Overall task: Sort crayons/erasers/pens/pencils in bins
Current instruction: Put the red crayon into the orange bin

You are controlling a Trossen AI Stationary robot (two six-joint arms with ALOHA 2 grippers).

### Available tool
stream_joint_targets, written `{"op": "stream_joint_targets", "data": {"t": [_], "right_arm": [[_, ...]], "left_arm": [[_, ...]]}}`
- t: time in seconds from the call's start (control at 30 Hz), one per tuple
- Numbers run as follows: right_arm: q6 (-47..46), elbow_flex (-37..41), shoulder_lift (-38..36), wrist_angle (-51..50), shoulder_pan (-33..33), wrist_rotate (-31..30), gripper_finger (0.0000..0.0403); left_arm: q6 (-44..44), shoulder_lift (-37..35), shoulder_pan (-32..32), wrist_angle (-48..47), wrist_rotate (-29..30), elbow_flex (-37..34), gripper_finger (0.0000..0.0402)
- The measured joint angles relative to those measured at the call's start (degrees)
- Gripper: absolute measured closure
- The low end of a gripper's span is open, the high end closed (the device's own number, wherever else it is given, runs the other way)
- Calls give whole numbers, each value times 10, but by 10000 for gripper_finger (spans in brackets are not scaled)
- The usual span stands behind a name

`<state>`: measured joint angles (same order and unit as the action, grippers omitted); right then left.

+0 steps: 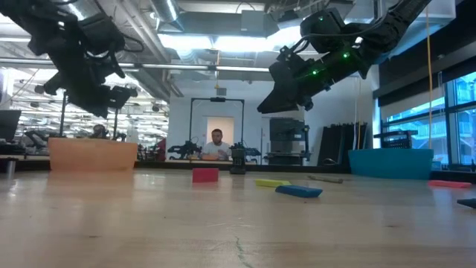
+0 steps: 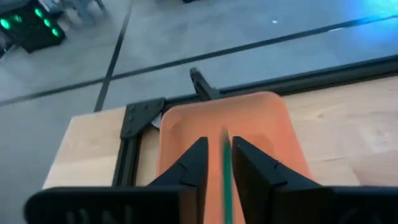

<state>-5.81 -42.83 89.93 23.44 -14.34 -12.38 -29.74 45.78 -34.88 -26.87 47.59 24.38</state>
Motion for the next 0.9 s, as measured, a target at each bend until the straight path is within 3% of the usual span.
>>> {"op": "stream_joint_targets", "data": {"t": [0.23, 0.33, 0.43, 0.57, 0.67, 0.9], "right_arm": [[-1, 0, 0, -4, 9, 4, 318], [-7, 0, 0, -4, 12, 4, 318], [-21, 0, 0, -4, 12, 4, 318], [-45, 0, 0, -5, 14, 5, 318], [-57, 0, 0, -5, 23, 5, 318], [-61, 0, 0, -2, 49, 3, 318]], "left_arm": [[-11, 0, -32, 6, -26, -15, 289], [32, 0, -33, 16, -68, -15, 285], [94, -1, -29, 26, -166, -6, 287], [144, -6, 4, 34, -359, 0, 287], [78, -6, 52, 15, -465, 0, 288], [-153, 5, 265, -109, -493, 0, 293]]}}
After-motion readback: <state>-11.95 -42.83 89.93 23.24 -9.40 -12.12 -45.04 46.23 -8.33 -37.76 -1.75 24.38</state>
